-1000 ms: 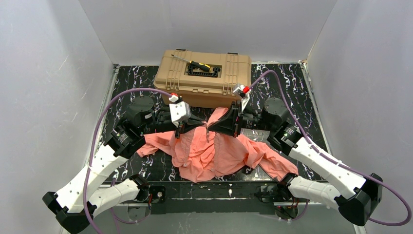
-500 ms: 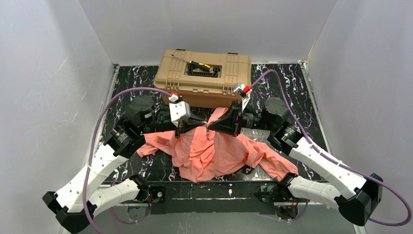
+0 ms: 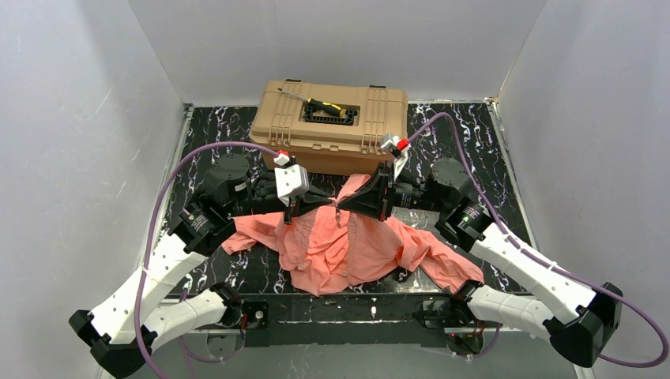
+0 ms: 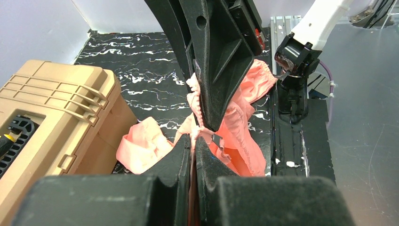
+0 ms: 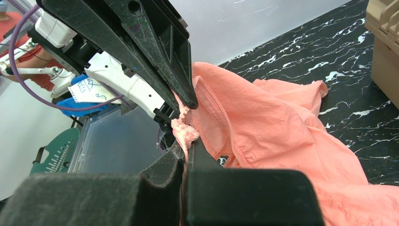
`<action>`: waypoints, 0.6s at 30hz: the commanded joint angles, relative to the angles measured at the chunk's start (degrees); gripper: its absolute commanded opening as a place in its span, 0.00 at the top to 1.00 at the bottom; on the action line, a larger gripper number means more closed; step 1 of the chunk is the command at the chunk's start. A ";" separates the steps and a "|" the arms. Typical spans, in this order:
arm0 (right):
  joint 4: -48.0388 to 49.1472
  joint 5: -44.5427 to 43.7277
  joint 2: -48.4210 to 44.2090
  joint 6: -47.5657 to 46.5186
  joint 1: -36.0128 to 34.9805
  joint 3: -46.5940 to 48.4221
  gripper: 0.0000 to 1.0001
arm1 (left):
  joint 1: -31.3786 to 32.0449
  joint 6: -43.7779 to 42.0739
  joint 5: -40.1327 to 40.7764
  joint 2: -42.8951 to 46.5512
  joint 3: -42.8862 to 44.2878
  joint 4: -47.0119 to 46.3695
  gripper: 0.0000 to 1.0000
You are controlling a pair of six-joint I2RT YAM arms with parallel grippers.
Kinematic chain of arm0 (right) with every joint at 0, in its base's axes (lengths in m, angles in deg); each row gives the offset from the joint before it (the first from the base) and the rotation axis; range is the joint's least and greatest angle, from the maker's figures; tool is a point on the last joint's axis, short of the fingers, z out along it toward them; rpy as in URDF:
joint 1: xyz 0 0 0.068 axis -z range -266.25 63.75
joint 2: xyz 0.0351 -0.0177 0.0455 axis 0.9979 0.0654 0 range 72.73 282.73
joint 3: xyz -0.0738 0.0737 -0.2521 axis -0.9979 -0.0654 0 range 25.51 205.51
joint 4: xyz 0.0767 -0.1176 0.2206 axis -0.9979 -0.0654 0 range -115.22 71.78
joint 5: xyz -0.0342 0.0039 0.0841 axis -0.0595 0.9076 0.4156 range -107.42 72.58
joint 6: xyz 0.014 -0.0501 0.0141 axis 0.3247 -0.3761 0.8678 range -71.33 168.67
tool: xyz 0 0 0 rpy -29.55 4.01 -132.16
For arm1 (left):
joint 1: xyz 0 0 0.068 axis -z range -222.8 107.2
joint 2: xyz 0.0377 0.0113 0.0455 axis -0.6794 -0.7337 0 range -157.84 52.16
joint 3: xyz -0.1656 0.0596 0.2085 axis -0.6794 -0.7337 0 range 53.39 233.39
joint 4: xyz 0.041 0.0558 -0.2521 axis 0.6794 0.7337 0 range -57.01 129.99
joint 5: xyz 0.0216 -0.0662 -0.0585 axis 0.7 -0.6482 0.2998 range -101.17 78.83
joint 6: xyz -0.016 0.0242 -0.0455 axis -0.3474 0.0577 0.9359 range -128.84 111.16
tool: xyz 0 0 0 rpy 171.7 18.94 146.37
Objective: Zip up the jacket
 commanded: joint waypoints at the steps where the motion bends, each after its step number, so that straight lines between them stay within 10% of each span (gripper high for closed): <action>1: 2.62 0.17 -1.27 0.14 -0.21 1.48 0.99 | 0.36 -0.21 -0.21 0.64 1.72 0.22 1.00; 18: 2.49 2.33 0.18 1.00 -0.21 1.81 0.99 | 0.30 -0.35 1.56 1.43 1.19 -0.45 1.00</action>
